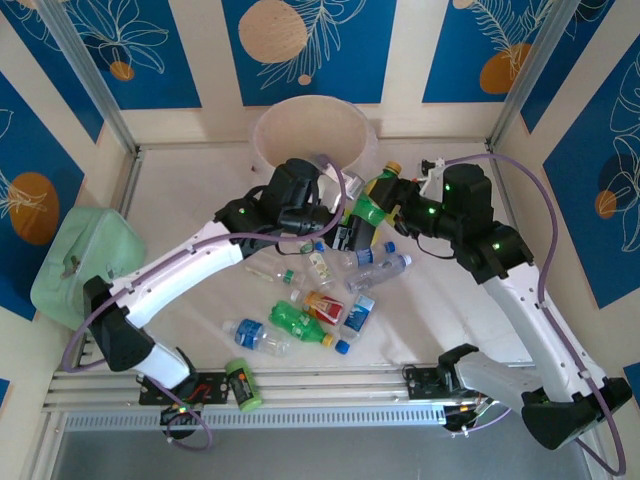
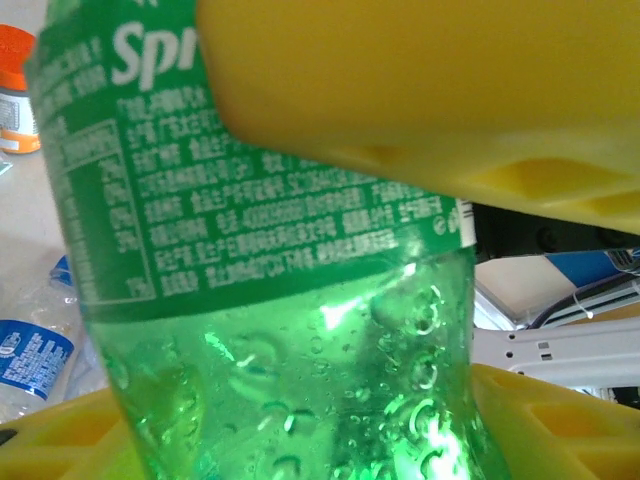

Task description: Put the plastic bottles in the bin

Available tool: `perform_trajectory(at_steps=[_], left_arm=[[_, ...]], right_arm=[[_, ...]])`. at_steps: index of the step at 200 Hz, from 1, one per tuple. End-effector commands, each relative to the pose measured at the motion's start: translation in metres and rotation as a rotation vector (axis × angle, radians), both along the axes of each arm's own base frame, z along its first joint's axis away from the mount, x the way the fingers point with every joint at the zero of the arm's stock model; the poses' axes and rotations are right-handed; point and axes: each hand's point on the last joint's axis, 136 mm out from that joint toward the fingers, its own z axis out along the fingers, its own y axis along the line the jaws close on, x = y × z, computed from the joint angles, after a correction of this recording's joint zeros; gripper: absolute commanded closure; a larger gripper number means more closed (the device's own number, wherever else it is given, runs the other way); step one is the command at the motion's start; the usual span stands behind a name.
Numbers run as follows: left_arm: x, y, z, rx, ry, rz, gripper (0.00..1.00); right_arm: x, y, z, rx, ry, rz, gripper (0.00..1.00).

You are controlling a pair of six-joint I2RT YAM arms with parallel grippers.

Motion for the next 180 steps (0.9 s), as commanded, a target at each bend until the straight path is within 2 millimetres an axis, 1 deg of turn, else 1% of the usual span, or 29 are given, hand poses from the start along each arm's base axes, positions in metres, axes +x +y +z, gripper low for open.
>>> perform_trajectory(at_steps=[1, 29, 43, 54, 62, 71, 97, 115, 124, 138, 155, 180], left_arm=[[-0.005, -0.003, 0.008, -0.010, -0.016, -0.022, 0.42], [-0.005, -0.001, 0.012, -0.011, -0.036, -0.024, 0.45], [-0.004, 0.000, 0.013, -0.010, -0.048, -0.017, 0.46], [-0.003, 0.002, 0.015, -0.006, -0.060, -0.006, 0.47], [0.000, 0.005, 0.018, -0.003, -0.075, 0.014, 0.48], [0.003, 0.009, 0.024, -0.007, -0.096, 0.042, 0.48], [0.013, 0.023, 0.041, -0.022, -0.168, 0.119, 0.48], [0.024, 0.034, 0.050, -0.013, -0.201, 0.196, 0.48], [0.030, 0.040, 0.056, -0.010, -0.214, 0.239, 0.48], [0.040, 0.049, 0.068, -0.008, -0.241, 0.301, 0.48], [0.054, 0.058, 0.083, 0.003, -0.270, 0.363, 0.48], [0.085, 0.071, 0.095, 0.004, -0.262, 0.445, 0.48]], right_arm=[[-0.001, 0.005, 0.016, 0.036, -0.037, 0.011, 0.42], [0.000, 0.002, 0.017, 0.027, -0.043, -0.001, 0.42], [-0.001, -0.001, 0.017, 0.011, -0.047, -0.012, 0.37], [-0.001, -0.006, 0.017, -0.010, -0.047, -0.030, 0.29], [-0.002, -0.012, 0.018, -0.031, -0.049, -0.046, 0.22], [-0.003, -0.021, 0.018, -0.056, -0.049, -0.071, 0.18], [-0.011, -0.049, 0.025, -0.079, -0.065, -0.131, 0.10], [-0.017, -0.068, 0.025, -0.091, -0.062, -0.174, 0.08], [-0.020, -0.076, 0.021, -0.099, -0.047, -0.192, 0.08], [-0.024, -0.081, 0.012, -0.095, -0.017, -0.198, 0.08], [-0.027, -0.080, -0.001, -0.063, 0.027, -0.185, 0.08], [-0.030, -0.075, -0.022, -0.017, 0.084, -0.170, 0.09]])
